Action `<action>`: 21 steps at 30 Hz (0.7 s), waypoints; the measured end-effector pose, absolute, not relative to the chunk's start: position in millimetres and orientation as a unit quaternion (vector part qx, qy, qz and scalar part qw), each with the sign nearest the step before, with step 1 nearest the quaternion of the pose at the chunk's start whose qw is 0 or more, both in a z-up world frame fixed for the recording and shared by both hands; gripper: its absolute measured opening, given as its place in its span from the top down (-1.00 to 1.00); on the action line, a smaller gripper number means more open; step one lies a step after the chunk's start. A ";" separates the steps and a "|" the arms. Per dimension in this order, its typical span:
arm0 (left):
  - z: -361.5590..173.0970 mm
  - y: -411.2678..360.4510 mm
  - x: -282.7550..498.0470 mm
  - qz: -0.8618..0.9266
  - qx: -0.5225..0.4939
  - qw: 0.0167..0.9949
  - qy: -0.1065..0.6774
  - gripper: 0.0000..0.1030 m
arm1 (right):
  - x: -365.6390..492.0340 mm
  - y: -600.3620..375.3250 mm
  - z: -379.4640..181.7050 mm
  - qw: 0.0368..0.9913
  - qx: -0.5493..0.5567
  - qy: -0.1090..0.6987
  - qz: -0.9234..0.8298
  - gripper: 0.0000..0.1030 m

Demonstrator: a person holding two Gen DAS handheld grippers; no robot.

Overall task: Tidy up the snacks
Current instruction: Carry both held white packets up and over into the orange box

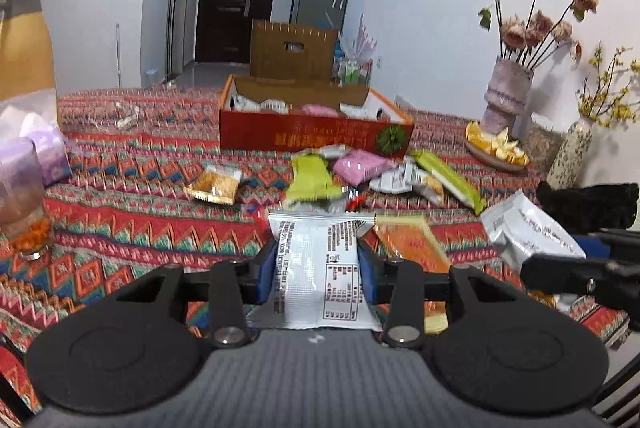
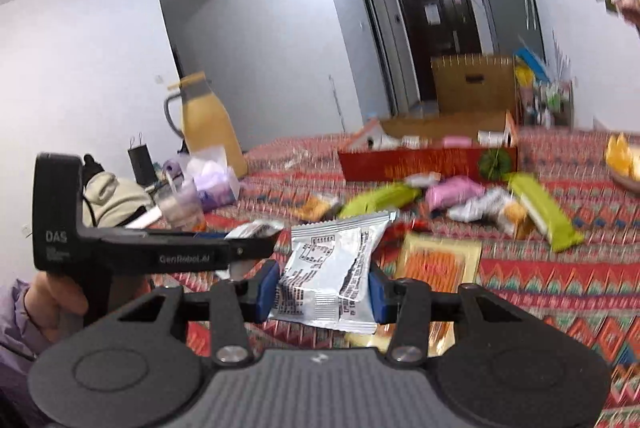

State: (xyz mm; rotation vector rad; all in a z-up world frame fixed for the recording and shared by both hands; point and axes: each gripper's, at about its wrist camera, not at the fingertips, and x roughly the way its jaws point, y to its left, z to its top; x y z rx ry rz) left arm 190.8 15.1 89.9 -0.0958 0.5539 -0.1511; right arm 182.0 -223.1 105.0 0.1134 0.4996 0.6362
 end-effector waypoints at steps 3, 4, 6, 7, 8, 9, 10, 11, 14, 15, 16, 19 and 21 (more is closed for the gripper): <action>101.7 17.7 192.2 -0.075 -0.046 0.962 0.257 0.20 | 190.2 -222.8 117.0 0.925 0.049 0.229 0.298 0.14; 105.9 18.8 194.0 -0.075 -0.045 0.964 0.251 0.20 | 193.3 -222.8 120.2 0.927 0.046 0.225 0.296 0.14; 113.4 20.5 200.1 -0.075 -0.042 0.967 0.242 0.20 | 202.1 -221.4 125.8 0.931 0.039 0.216 0.292 0.14; 116.5 21.0 203.2 -0.075 -0.041 0.968 0.238 0.20 | 207.3 -220.6 128.2 0.932 0.036 0.212 0.290 0.14; 120.0 22.2 208.6 -0.074 -0.040 0.969 0.233 0.20 | 212.6 -219.8 130.3 0.933 0.033 0.210 0.290 0.14; 122.4 23.2 213.8 -0.074 -0.039 0.970 0.230 0.20 | 219.7 -218.3 132.6 0.934 0.030 0.207 0.289 0.14; 124.8 24.2 220.2 -0.074 -0.038 0.970 0.227 0.20 | 226.8 -216.1 134.5 0.935 0.026 0.205 0.287 0.13; 126.3 25.2 227.3 -0.071 -0.039 0.971 0.225 0.20 | 235.4 -214.5 136.3 0.936 0.023 0.203 0.285 0.13; 130.0 27.3 249.8 -0.073 -0.042 0.971 0.222 0.20 | 261.3 -210.6 137.0 0.938 0.022 0.202 0.281 0.13; 130.7 28.1 256.5 -0.073 -0.042 0.972 0.221 0.20 | 270.3 -209.0 137.1 0.938 0.020 0.203 0.280 0.14; 131.7 28.4 266.6 -0.073 -0.040 0.972 0.220 0.20 | 280.5 -207.4 137.2 0.938 0.018 0.204 0.279 0.14; 132.9 31.8 297.0 -0.070 -0.038 0.971 0.223 0.20 | 309.9 -202.0 137.6 0.939 0.013 0.205 0.276 0.14; 133.1 34.5 319.1 -0.069 -0.037 0.971 0.225 0.20 | 331.4 -197.3 138.8 0.939 0.008 0.206 0.274 0.14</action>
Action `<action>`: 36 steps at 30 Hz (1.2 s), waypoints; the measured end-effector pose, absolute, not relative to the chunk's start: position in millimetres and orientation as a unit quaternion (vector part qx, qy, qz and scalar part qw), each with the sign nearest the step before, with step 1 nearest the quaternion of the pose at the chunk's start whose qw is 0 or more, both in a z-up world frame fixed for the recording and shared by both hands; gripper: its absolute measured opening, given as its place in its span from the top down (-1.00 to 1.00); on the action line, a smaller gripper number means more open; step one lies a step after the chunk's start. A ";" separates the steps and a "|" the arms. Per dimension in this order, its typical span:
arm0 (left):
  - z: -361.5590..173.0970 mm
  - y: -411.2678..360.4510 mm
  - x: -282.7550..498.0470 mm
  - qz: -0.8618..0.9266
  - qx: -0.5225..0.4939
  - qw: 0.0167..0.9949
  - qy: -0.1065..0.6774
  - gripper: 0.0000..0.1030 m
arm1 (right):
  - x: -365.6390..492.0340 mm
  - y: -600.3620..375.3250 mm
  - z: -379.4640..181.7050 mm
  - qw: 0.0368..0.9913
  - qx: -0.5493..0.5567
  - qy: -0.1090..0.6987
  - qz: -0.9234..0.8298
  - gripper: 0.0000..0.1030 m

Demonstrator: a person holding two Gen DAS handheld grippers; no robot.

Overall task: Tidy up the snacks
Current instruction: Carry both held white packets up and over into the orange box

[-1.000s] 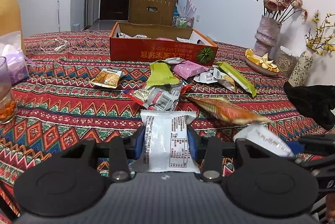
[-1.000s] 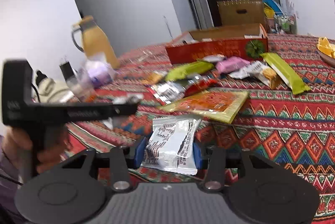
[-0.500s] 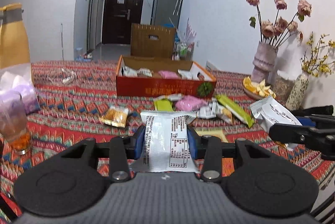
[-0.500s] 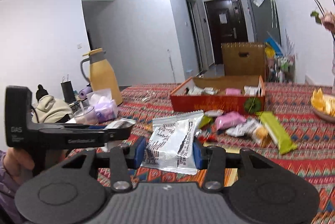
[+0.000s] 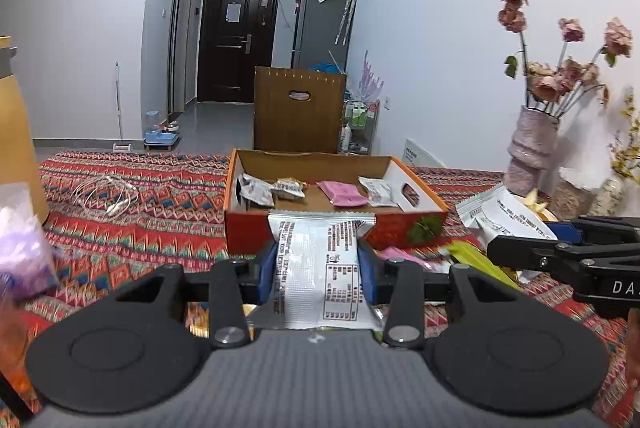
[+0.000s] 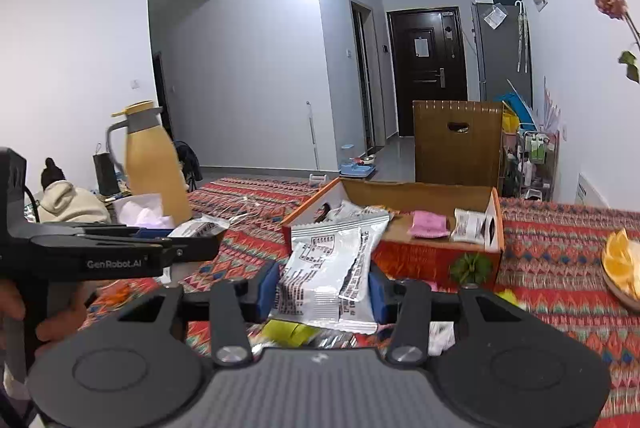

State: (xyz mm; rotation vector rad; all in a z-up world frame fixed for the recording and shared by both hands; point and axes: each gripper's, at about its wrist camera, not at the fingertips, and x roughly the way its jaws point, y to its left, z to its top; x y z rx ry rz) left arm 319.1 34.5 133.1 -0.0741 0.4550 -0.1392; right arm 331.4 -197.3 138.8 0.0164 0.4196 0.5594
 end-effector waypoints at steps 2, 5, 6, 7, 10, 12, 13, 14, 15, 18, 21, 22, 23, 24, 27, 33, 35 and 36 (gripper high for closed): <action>131.5 38.1 342.2 -0.068 -0.040 0.969 0.233 0.20 | 354.8 -192.9 140.5 0.941 0.008 0.204 0.272 0.14; 128.5 43.0 372.9 -0.069 -0.048 0.966 0.245 0.20 | 384.2 -188.1 141.1 0.941 0.012 0.201 0.272 0.14; 127.3 44.4 380.7 -0.070 -0.048 0.965 0.247 0.20 | 393.9 -186.0 141.2 0.941 0.012 0.200 0.273 0.14; 126.3 45.3 390.8 -0.070 -0.048 0.965 0.250 0.20 | 402.8 -183.6 141.2 0.941 0.011 0.199 0.273 0.13; 124.4 46.6 414.3 -0.067 -0.043 0.964 0.252 0.20 | 430.3 -176.8 139.4 0.941 0.011 0.200 0.272 0.13; 123.8 48.2 428.5 -0.066 -0.041 0.965 0.252 0.20 | 447.7 -172.8 137.2 0.940 0.010 0.202 0.274 0.13; 123.7 48.8 435.6 -0.065 -0.042 0.964 0.253 0.20 | 457.2 -169.7 137.2 0.940 0.010 0.202 0.274 0.14; 123.1 49.4 444.1 -0.065 -0.041 0.964 0.255 0.20 | 465.5 -167.7 136.9 0.940 0.009 0.202 0.273 0.13; 122.1 50.2 451.5 -0.064 -0.040 0.964 0.256 0.20 | 472.5 -164.8 136.8 0.941 0.008 0.201 0.273 0.13; 119.0 50.1 474.0 -0.062 -0.037 0.962 0.262 0.20 | 498.5 -158.2 134.8 0.941 0.006 0.202 0.272 0.14; 115.7 50.8 497.2 -0.059 -0.033 0.961 0.267 0.20 | 520.5 -152.4 133.2 0.940 0.006 0.205 0.273 0.14; 113.7 51.6 506.7 -0.056 -0.031 0.960 0.271 0.20 | 529.6 -150.5 132.3 0.940 0.006 0.206 0.273 0.14; 112.3 52.2 514.8 -0.054 -0.029 0.960 0.274 0.20 | 536.8 -149.4 131.7 0.939 0.006 0.207 0.274 0.14; 109.8 53.0 523.9 -0.052 -0.026 0.959 0.277 0.20 | 546.1 -147.8 130.4 0.939 0.006 0.210 0.273 0.14; 100.8 54.9 550.5 -0.044 -0.022 0.954 0.294 0.20 | 570.0 -144.7 125.5 0.938 0.004 0.220 0.268 0.14; 77.6 56.3 594.7 -0.032 -0.001 0.946 0.323 0.20 | 622.1 -138.8 107.4 0.932 0.010 0.254 0.258 0.14; 68.7 58.2 609.3 -0.028 0.002 0.941 0.339 0.20 | 641.0 -135.9 99.8 0.929 0.012 0.270 0.253 0.14; 64.7 58.8 614.3 -0.026 0.006 0.939 0.343 0.20 | 649.4 -133.7 96.8 0.927 0.015 0.278 0.252 0.14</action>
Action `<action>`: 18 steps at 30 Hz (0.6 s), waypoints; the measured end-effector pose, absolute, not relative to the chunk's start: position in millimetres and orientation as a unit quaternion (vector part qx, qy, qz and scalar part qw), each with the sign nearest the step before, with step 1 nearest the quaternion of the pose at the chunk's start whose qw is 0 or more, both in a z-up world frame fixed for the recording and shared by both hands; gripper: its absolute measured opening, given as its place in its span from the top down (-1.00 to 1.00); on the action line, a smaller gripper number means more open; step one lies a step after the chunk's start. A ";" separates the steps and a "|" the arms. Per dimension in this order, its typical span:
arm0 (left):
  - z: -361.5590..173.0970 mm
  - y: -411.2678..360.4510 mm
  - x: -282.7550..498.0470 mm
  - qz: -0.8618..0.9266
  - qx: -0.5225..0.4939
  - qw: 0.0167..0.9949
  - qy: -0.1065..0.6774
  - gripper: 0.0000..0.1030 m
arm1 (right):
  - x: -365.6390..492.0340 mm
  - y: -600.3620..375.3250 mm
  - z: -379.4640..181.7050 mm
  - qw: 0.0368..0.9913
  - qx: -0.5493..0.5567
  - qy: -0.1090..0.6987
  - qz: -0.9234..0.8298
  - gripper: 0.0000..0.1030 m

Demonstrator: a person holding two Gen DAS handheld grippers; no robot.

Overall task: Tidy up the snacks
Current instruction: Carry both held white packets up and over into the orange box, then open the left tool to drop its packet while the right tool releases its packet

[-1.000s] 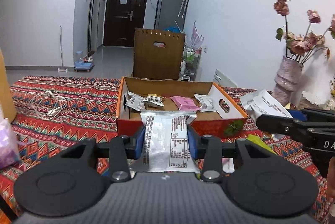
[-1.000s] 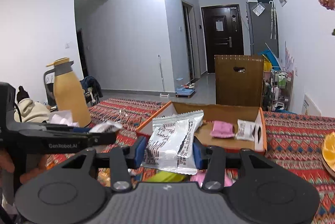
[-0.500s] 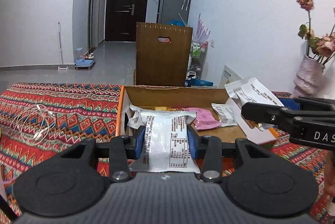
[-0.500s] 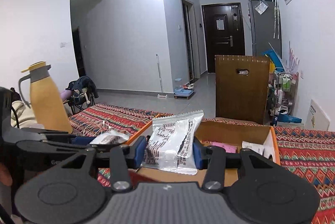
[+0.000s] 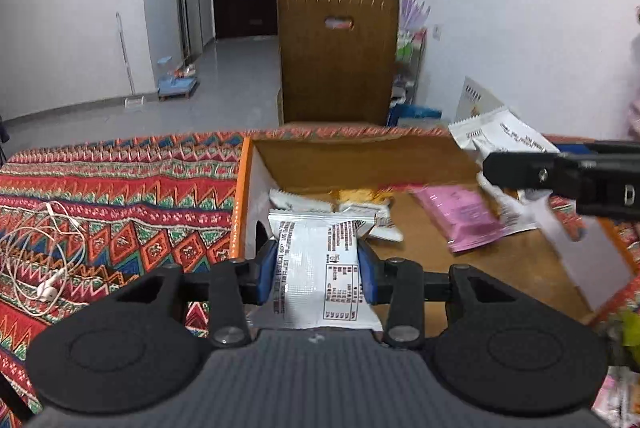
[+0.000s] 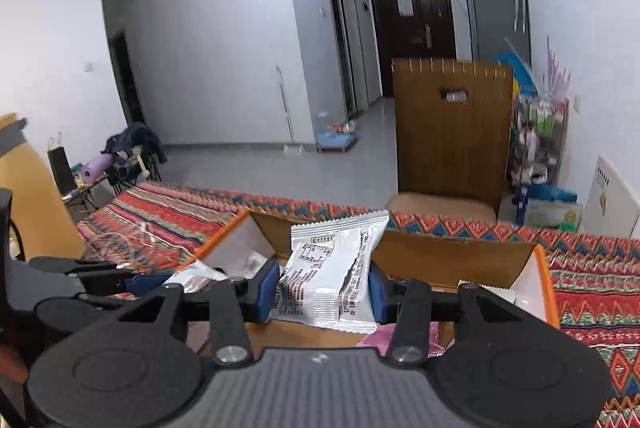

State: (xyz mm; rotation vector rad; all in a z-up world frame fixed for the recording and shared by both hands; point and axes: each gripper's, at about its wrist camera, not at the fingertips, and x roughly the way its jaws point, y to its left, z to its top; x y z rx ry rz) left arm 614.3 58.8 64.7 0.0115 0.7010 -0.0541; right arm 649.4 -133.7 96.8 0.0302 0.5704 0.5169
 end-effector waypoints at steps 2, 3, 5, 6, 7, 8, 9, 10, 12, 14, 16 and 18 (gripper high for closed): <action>56.5 57.2 624.7 -0.022 0.018 0.935 0.354 0.20 | 673.9 -131.5 86.7 0.919 0.027 0.304 0.250 0.13; 53.8 56.5 626.7 -0.026 0.020 0.933 0.357 0.20 | 684.7 -129.2 81.4 0.913 0.034 0.319 0.251 0.14; 48.7 53.4 631.7 -0.030 0.029 0.928 0.370 0.19 | 703.4 -125.6 70.5 0.901 0.042 0.350 0.255 0.14; 47.2 51.5 633.1 -0.033 0.035 0.926 0.373 0.19 | 710.9 -123.0 64.4 0.894 0.046 0.364 0.256 0.13; 46.0 49.6 634.5 -0.033 0.039 0.925 0.375 0.19 | 718.8 -119.6 58.0 0.889 0.054 0.377 0.253 0.13; 45.6 48.5 635.7 -0.031 0.042 0.925 0.376 0.18 | 725.2 -115.8 51.8 0.884 0.054 0.391 0.249 0.13; 45.5 48.2 637.5 -0.032 0.041 0.924 0.378 0.18 | 731.0 -111.4 45.3 0.879 0.048 0.406 0.246 0.13; 45.5 48.2 639.5 -0.033 0.038 0.924 0.380 0.18 | 735.5 -107.8 39.2 0.875 0.044 0.417 0.240 0.13; 45.8 48.1 643.4 -0.033 0.033 0.921 0.386 0.15 | 741.5 -100.5 30.1 0.866 0.036 0.439 0.234 0.15; 46.6 50.8 646.6 -0.038 0.021 0.919 0.392 0.06 | 747.2 -94.8 21.6 0.857 0.033 0.460 0.232 0.13; 48.2 52.4 648.8 -0.041 0.016 0.918 0.394 -0.04 | 751.0 -93.9 17.8 0.851 0.034 0.468 0.234 0.06; 48.3 52.4 648.5 -0.041 0.014 0.917 0.396 -0.04 | 750.3 -89.9 17.1 0.853 0.029 0.468 0.230 -0.04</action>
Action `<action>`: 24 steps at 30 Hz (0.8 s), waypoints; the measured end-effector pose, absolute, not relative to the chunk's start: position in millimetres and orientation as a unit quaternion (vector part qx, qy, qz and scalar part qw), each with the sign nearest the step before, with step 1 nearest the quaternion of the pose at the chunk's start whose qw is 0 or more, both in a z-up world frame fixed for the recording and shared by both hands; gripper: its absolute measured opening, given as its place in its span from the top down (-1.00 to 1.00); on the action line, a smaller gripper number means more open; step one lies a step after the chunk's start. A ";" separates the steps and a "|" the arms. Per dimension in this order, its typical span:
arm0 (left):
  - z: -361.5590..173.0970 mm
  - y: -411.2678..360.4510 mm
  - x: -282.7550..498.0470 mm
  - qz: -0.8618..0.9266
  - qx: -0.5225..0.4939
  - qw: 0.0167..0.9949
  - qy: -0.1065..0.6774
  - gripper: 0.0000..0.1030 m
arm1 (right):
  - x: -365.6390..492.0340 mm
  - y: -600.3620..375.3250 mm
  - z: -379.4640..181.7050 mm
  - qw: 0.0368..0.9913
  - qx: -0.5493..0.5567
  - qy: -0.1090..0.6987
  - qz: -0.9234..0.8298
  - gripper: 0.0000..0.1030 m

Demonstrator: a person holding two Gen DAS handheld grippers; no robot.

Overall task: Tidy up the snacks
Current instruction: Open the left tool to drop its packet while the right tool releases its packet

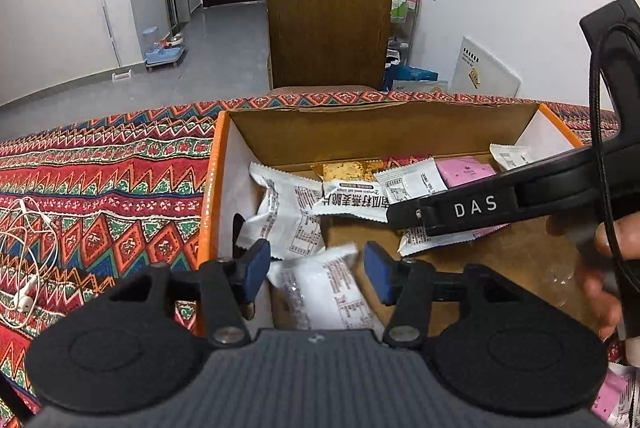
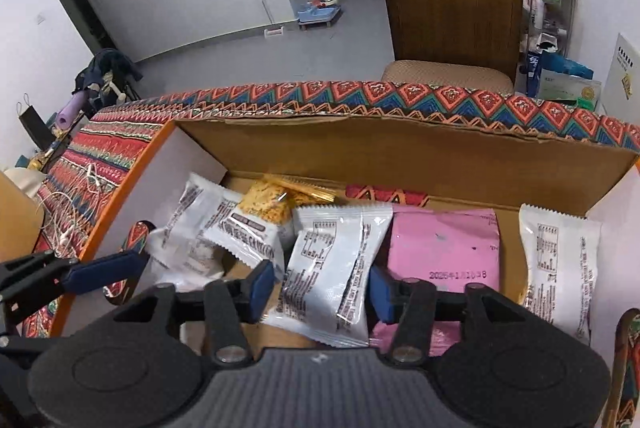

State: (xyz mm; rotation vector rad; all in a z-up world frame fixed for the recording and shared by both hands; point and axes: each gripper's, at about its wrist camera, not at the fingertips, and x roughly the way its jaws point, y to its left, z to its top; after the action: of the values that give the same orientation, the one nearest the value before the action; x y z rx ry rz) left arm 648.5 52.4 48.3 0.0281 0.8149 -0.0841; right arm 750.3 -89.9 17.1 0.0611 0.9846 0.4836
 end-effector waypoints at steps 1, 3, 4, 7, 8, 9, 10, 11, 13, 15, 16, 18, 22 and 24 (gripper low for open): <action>48.7 52.6 648.2 -0.041 0.012 0.917 0.397 -0.04 | 749.1 -88.3 17.1 0.853 0.026 0.468 0.230 -0.05; 50.3 53.2 647.9 -0.041 0.007 0.916 0.400 -0.04 | 747.1 -85.6 19.7 0.853 0.024 0.467 0.229 -0.06; 51.1 53.6 647.2 -0.040 0.006 0.915 0.401 -0.05 | 745.6 -85.9 22.1 0.854 0.023 0.466 0.229 -0.07; 58.9 57.6 640.7 -0.035 0.004 0.918 0.395 -0.13 | 743.0 -90.8 31.6 0.857 0.027 0.459 0.233 -0.22; 62.5 58.3 637.2 -0.033 0.005 0.920 0.391 -0.14 | 740.8 -91.7 35.6 0.858 0.029 0.456 0.235 -0.27; 66.0 59.4 634.2 -0.032 0.005 0.920 0.389 -0.15 | 738.4 -95.8 40.4 0.860 0.029 0.453 0.234 -0.27; 69.7 60.2 631.0 -0.032 0.004 0.921 0.388 -0.16 | 736.9 -96.5 43.9 0.862 0.028 0.450 0.233 -0.27; 73.8 60.9 627.1 -0.032 0.003 0.921 0.388 -0.17 | 735.0 -97.5 47.3 0.863 0.026 0.447 0.233 -0.27; 81.0 60.9 620.4 -0.029 0.004 0.923 0.383 -0.22 | 728.4 -100.1 54.8 0.866 0.025 0.443 0.232 -0.27; 89.4 61.6 612.2 -0.026 0.005 0.927 0.374 -0.43 | 721.4 -103.8 63.0 0.869 0.025 0.436 0.231 -0.29; 94.7 61.6 607.0 -0.024 0.007 0.930 0.367 -0.44 | 716.9 -106.1 67.7 0.870 0.025 0.433 0.232 -0.34; 101.7 62.3 600.1 -0.023 0.008 0.932 0.362 -0.46 | 707.8 -111.9 76.3 0.873 0.026 0.428 0.234 -0.38; 118.5 61.4 581.6 -0.021 0.009 0.936 0.352 -0.53 | 684.8 -123.4 94.3 0.881 0.020 0.414 0.229 -0.46; 125.5 60.9 571.4 -0.021 0.009 0.938 0.346 -0.57 | 673.8 -129.6 103.0 0.885 0.019 0.407 0.227 -0.46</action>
State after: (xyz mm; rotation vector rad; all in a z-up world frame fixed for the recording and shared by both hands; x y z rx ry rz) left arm 571.4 60.9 125.5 0.0191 0.7069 -0.0429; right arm 673.8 -129.6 103.0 0.0387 0.8470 0.4717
